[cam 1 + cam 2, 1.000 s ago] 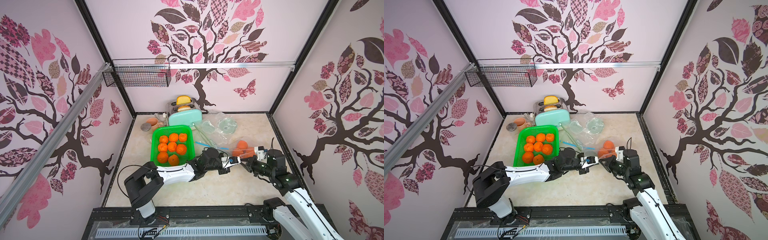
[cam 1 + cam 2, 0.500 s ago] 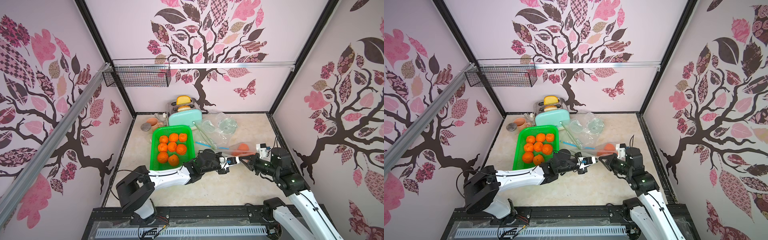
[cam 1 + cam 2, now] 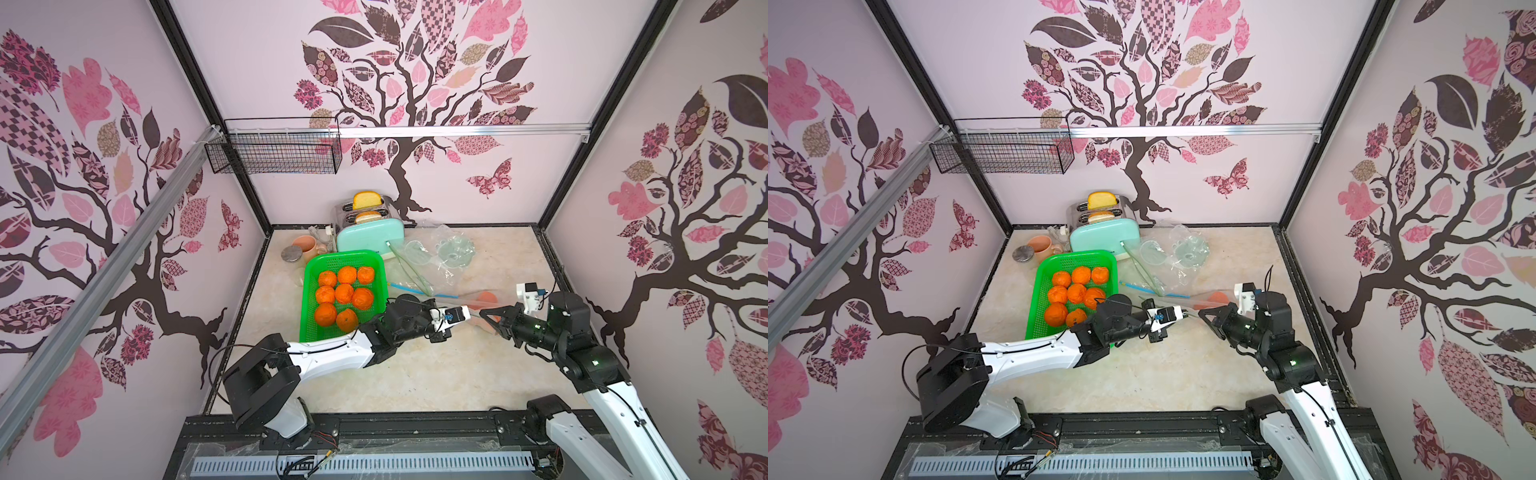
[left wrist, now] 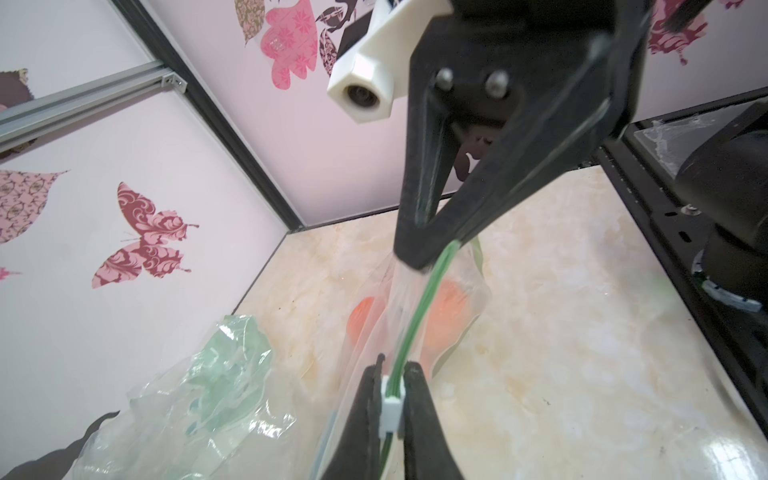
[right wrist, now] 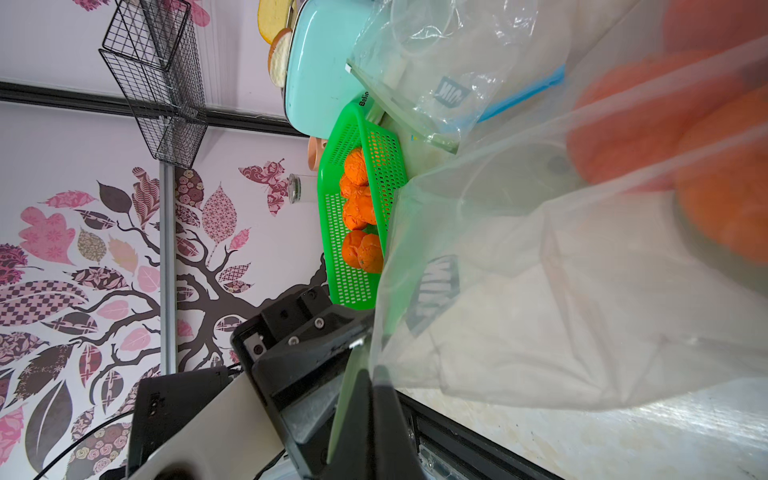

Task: Open the zip-top bag and take out the orange
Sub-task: Unzip the zipper on the zipper food storage bag.

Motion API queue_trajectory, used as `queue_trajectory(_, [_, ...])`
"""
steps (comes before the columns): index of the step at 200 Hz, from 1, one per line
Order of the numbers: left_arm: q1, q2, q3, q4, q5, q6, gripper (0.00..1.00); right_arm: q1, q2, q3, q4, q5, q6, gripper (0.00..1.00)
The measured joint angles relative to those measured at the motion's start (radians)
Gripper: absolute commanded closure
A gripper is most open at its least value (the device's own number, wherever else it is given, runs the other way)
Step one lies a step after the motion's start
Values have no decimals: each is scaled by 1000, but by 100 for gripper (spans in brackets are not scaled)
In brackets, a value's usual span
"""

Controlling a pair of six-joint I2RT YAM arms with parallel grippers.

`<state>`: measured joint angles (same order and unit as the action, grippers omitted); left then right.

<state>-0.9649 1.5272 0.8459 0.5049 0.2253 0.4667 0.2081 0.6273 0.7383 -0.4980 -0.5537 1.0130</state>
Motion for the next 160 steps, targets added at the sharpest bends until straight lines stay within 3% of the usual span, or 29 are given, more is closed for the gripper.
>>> queue_trajectory(77, [108, -5, -45, -29, -51, -5, 90, -1, -17, 58, -68, 57, -26, 100])
queue_trajectory(160, [160, -4, -48, -83, -240, 63, 86, -2, -45, 61, -90, 79, -39, 100])
